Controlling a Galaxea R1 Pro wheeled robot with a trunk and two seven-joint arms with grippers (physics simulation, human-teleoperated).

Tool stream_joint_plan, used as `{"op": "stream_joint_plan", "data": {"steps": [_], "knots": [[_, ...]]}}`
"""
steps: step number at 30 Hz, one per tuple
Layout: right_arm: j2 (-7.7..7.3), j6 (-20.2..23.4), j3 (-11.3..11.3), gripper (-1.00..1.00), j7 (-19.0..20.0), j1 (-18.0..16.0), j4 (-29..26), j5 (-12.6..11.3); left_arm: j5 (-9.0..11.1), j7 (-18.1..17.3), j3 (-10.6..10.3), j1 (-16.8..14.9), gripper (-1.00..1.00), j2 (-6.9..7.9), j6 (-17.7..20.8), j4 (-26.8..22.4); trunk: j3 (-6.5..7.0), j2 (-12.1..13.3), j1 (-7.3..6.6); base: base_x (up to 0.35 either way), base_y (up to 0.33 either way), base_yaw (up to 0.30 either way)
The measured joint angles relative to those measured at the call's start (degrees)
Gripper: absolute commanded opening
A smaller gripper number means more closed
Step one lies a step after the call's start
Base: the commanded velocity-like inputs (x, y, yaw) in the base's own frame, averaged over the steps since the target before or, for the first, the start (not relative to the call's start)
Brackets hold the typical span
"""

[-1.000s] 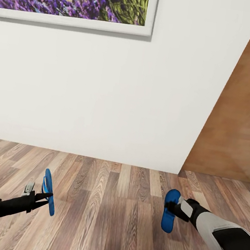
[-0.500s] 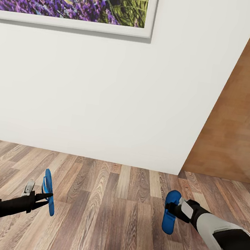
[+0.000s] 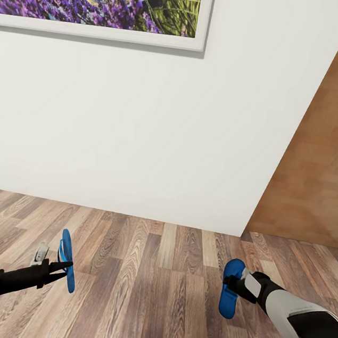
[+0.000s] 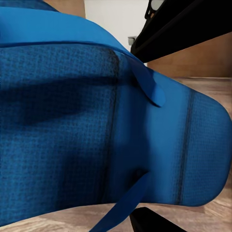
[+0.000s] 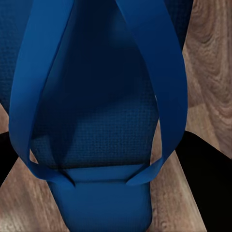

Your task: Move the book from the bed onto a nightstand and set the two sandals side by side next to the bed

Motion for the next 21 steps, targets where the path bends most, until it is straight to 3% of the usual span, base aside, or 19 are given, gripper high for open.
{"op": "stream_joint_plan", "data": {"steps": [6, 17, 21], "knots": [[0.02, 0.0, 0.0, -1.0, 0.1, 0.0, 0.0, 0.0, 0.0, 0.0, 0.0, 0.0, -1.0, -0.03, 0.0, 0.0, 0.0, 0.0, 0.0, 0.0, 0.0, 0.0], [0.01, 0.1, 0.0, -1.0, 0.1, 0.0, 0.0, 0.0, 0.0, 0.1, 0.0, 0.0, -1.0, -0.11, 0.0, 0.0, 2.43, 0.1, -0.29, 0.0, 0.0, 0.0], [0.01, 0.0, 0.0, -1.0, 0.0, 0.0, 0.0, 0.0, 0.0, 0.1, -0.1, 0.0, -1.0, -0.12, 0.0, 0.0, 2.44, 0.1, -0.28, 0.0, 0.0, 0.0]]}}
